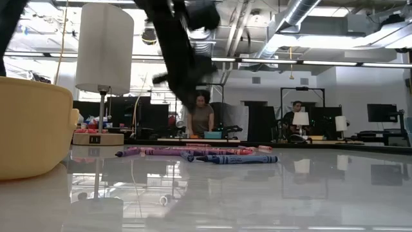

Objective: Sort crayons
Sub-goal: Put the red crayon into the blue bin

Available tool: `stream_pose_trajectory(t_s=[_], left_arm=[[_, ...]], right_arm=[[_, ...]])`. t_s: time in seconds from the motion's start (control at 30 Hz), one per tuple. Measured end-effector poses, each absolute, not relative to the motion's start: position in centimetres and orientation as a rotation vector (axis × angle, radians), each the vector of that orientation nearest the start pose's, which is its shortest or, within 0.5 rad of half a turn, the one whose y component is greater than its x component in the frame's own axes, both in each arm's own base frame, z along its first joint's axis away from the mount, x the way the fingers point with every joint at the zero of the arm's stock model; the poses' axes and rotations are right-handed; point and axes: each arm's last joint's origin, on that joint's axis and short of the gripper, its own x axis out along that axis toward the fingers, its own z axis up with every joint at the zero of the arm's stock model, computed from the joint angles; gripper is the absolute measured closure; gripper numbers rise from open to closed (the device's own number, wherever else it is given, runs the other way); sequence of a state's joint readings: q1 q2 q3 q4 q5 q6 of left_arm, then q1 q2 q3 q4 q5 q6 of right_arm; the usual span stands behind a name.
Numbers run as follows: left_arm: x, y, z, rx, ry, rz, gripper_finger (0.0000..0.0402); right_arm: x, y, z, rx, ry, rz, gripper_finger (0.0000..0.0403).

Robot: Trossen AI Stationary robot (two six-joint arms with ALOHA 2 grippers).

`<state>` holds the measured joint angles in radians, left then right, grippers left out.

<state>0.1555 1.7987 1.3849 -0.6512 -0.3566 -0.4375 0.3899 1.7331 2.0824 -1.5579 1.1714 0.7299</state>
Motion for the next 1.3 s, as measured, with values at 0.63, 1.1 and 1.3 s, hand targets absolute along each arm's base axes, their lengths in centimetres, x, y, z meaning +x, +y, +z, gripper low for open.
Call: stream_pose_trajectory(t_s=[0.63, 1.1, 1.3], left_arm=[[20.9, -7.0, 40.4, -0.117, 0.378, 0.541, 0.0402], [19.1, -8.7, 40.5, -0.074, 0.349, 0.541, 0.0401], [18.8, -8.5, 40.2, -0.080, 0.364, 0.570, 0.0401]], right_arm=[[34.2, -14.3, 32.5, 0.177, 0.583, -0.927, 0.0403], [39.3, -23.2, 23.9, 0.272, 0.640, -0.954, 0.0403], [41.3, -25.6, 22.5, 0.315, 0.771, -0.927, 0.0403]])
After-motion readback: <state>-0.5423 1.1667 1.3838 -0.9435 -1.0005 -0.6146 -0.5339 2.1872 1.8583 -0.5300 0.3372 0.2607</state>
